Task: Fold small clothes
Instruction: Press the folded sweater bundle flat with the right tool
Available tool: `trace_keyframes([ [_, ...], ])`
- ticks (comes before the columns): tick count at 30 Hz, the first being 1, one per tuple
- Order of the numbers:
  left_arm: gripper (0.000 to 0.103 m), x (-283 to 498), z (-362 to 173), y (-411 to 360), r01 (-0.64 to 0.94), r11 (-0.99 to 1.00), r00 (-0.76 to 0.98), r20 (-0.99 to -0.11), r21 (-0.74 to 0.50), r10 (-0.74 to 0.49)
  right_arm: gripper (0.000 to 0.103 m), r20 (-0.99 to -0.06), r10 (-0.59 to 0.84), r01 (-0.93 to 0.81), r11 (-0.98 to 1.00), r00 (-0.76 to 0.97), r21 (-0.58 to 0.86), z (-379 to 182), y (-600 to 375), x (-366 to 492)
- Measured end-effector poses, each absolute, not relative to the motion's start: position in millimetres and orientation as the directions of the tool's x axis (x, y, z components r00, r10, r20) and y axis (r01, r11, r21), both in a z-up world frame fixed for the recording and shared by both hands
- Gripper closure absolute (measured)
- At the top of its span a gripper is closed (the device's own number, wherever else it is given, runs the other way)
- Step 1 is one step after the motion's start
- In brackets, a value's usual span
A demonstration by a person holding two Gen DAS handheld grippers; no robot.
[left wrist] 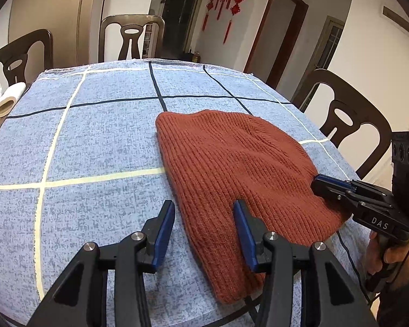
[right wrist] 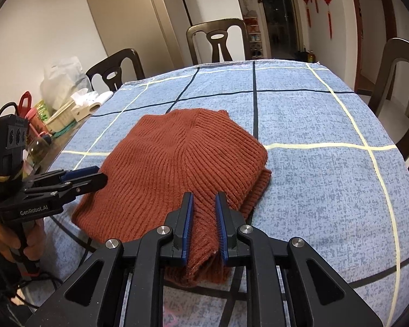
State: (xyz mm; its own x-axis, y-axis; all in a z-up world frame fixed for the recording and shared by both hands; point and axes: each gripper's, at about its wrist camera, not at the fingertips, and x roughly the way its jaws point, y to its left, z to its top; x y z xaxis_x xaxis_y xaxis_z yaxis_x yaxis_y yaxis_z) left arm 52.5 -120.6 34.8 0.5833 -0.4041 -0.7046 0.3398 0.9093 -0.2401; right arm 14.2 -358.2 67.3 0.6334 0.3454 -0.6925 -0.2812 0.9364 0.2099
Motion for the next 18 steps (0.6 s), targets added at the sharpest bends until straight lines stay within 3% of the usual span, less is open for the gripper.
trace_keyframes([
  [18, 0.045, 55.1, 33.4, -117.4, 0.325, 0.91, 0.582, -0.704, -0.259, -0.408, 0.084, -0.685, 0.363, -0.243, 0.932, 0.632, 0.27, 69.3, -363.1, 17.5],
])
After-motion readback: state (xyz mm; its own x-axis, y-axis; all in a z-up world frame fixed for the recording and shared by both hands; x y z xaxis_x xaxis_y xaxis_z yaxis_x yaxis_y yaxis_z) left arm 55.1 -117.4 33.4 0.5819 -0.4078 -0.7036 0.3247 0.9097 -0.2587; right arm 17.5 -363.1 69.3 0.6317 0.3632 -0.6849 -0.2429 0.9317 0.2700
